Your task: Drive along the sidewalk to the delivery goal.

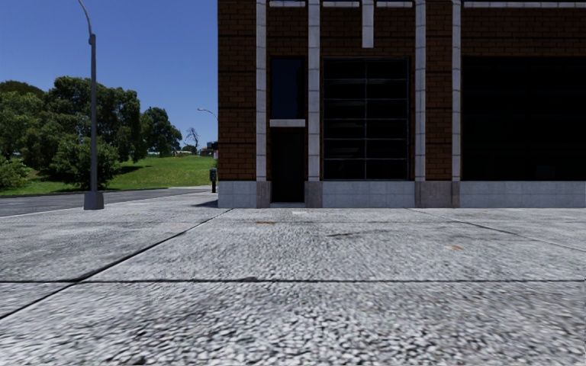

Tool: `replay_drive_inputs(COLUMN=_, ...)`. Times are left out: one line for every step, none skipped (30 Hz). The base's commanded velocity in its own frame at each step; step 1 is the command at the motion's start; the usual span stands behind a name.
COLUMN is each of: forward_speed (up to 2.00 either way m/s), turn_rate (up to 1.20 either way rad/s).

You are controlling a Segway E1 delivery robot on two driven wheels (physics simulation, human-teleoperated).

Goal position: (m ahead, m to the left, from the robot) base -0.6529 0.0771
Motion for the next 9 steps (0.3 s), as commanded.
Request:
replay_drive_inputs(forward_speed=0.00, turn_rate=0.00)
replay_drive_inputs(forward_speed=0.00, turn_rate=0.00)
replay_drive_inputs(forward_speed=0.00, turn_rate=0.00)
replay_drive_inputs(forward_speed=0.00, turn_rate=0.00)
replay_drive_inputs(forward_speed=0.00, turn_rate=0.00)
replay_drive_inputs(forward_speed=0.00, turn_rate=0.00)
replay_drive_inputs(forward_speed=0.00, turn_rate=0.00)
replay_drive_inputs(forward_speed=0.00, turn_rate=0.00)
replay_drive_inputs(forward_speed=0.00, turn_rate=0.00)
